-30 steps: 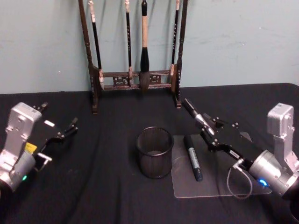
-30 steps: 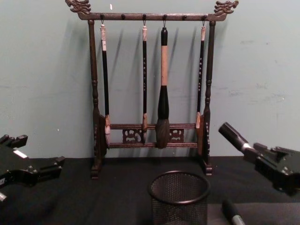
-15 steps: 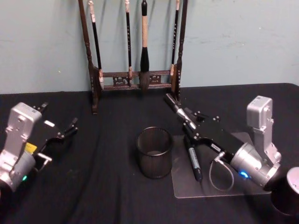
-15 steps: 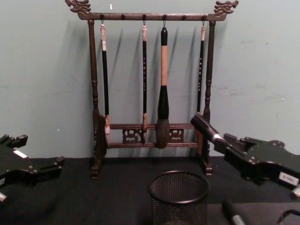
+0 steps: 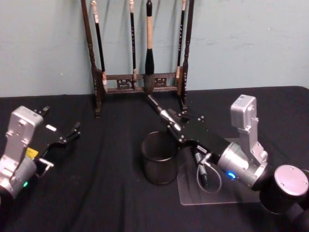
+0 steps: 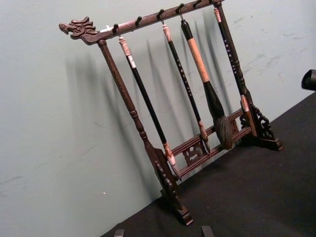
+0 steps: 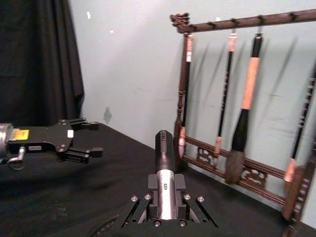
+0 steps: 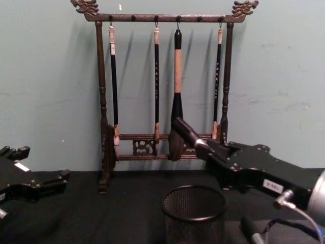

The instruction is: Pick up the water-based marker from the table and place it into the pen holder.

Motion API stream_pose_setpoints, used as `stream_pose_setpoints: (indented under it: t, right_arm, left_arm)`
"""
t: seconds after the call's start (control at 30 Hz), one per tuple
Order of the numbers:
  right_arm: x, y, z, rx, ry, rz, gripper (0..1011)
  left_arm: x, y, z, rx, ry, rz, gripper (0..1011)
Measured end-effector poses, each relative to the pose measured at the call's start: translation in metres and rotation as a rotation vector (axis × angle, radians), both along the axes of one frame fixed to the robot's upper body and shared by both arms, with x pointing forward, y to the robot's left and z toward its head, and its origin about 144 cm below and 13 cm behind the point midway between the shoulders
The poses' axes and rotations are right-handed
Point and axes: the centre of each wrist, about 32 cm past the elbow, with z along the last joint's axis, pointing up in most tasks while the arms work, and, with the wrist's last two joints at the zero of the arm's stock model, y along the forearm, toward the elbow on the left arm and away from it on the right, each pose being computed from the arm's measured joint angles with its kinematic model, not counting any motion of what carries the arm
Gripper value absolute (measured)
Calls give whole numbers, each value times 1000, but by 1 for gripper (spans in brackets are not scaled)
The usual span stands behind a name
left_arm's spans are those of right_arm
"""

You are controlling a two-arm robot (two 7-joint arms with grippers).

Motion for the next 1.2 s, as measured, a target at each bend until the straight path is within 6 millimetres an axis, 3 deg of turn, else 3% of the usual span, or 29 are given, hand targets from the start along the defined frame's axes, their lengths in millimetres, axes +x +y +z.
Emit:
stream_pose_setpoints:
  t: [0.8,1.2]
  right_arm:
    - [22,36,-2,-33,11,84,194]
    - [21,35,-1,-33,10,83,194]
  left_arm:
    - [0,0,0,0,0,0,1009]
    - [0,0,0,0,0,0,1009]
